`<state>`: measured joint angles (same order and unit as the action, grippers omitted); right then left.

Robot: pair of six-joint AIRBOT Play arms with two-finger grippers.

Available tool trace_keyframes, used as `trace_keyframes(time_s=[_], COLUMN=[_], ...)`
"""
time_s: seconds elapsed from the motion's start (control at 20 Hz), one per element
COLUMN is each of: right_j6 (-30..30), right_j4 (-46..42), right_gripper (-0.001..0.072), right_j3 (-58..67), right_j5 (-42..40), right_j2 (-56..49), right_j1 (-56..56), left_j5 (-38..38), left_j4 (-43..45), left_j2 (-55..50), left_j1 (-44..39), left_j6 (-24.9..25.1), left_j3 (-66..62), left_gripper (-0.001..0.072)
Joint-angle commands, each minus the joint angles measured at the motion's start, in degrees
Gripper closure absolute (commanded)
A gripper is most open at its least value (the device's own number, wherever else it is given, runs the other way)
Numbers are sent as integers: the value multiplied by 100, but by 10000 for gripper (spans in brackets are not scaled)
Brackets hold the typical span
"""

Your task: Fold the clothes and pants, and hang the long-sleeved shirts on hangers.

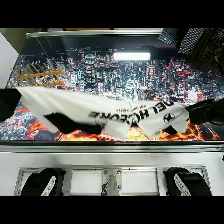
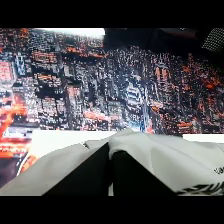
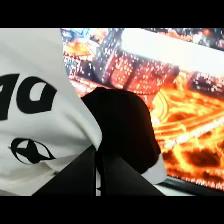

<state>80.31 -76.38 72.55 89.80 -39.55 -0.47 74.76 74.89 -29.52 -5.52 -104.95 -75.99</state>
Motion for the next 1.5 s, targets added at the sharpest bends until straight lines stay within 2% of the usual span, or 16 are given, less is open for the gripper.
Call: trace_keyframes(time_s=[0.0,0.1,0.25,0.3,0.35,0.4,0.45,0.5,0.55,0.65,0.75,0.95,1.05,1.15,1.3,1.45], right_j6=[909,909,793,752,752,756,752,748,575,-157,-444,-348,28,402,417,417], right_j4=[-109,-101,-103,-103,-127,-164,-197,-208,-201,-144,-103,-103,-98,-109,-105,-105], right_gripper=[700,700,700,699,692,684,471,124,42,53,52,52,53,53,53,52], right_j3=[35,-118,-334,-321,-162,179,535,756,859,699,181,-1250,-1681,-1768,-1768,-1770], right_j5=[710,544,-98,-822,-1657,-2234,-2535,-2682,-2680,-2417,-2164,-2367,-2723,-2874,-2940,-2935], right_j2=[-184,-839,-2253,-2957,-3534,-3866,-3965,-3921,-3829,-3421,-3112,-2946,-2946,-2944,-2826,-2699], right_j1=[-15,-13,-2,-4,-13,-55,-129,-223,-302,-299,-107,417,496,479,476,476], left_j5=[308,-31,-1641,-2323,-2614,-2321,-1755,-1436,-1305,-1279,-1224,-1486,-1853,-1869,-1626,-1123], left_j4=[20,13,13,9,13,4,4,11,11,9,9,11,42,125,828,1582], left_j2=[184,-348,-1902,-2859,-3969,-4868,-5495,-5751,-5851,-5687,-5412,-5263,-5396,-5742,-6428,-6883], left_j1=[2,2,2,2,17,114,186,221,214,-50,-511,-1928,-2732,-3333,-4041,-4470], left_j6=[-369,-221,269,334,457,446,450,501,588,708,706,706,702,699,470,461], left_j3=[627,1484,2216,2013,1320,363,-601,-1137,-1443,-1429,-887,317,568,385,-317,-807], left_gripper=[695,695,695,695,695,617,189,156,157,156,156,157,157,156,157,156])
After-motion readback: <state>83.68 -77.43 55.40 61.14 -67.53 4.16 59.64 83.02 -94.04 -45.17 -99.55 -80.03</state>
